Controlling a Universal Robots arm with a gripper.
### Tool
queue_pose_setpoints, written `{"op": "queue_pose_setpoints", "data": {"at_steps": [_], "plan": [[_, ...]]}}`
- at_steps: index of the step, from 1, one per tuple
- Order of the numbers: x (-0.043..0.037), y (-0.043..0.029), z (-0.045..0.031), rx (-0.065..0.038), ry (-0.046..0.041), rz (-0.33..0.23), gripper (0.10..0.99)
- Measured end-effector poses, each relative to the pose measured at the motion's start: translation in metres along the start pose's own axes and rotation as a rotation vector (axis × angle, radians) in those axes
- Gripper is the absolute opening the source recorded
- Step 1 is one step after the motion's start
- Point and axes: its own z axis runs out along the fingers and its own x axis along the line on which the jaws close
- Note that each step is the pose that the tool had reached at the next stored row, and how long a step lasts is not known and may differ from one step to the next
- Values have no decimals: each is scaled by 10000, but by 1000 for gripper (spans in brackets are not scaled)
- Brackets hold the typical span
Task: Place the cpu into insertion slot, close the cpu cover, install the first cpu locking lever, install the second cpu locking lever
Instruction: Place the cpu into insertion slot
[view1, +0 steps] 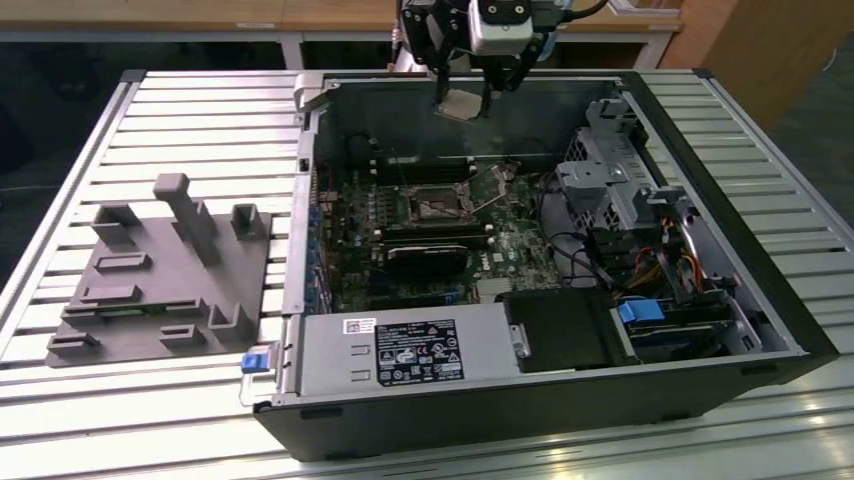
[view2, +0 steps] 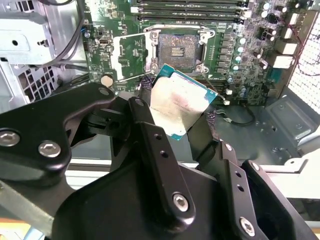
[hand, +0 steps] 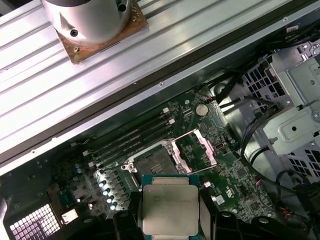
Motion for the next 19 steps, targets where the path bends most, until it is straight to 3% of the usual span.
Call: {"op": "queue_pose_setpoints", "data": {"at_steps": [19], "plan": [[0,-1,11,-16,-74,843,537]]}}
